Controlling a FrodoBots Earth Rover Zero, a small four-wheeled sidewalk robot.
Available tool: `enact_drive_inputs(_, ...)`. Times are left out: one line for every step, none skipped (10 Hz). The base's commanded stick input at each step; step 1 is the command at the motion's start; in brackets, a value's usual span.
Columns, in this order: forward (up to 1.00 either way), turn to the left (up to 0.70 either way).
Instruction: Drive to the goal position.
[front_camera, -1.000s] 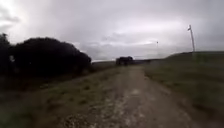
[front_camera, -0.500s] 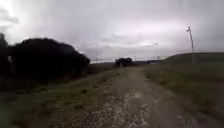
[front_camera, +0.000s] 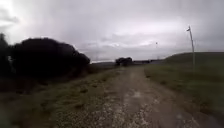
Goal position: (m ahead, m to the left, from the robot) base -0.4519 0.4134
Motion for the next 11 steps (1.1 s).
enact_drive_inputs(0.5, -0.5)
enact_drive_inputs(0.5, -0.5)
enact_drive_inputs(0.5, 0.0)
enact_drive_inputs(0.5, 0.0)
enact_drive_inputs(0.5, 0.0)
enact_drive_inputs(0.5, 0.0)
enact_drive_inputs(0.5, 0.0)
enact_drive_inputs(0.5, 0.0)
enact_drive_inputs(0.5, 0.0)
enact_drive_inputs(0.5, 0.0)
enact_drive_inputs(0.5, 0.0)
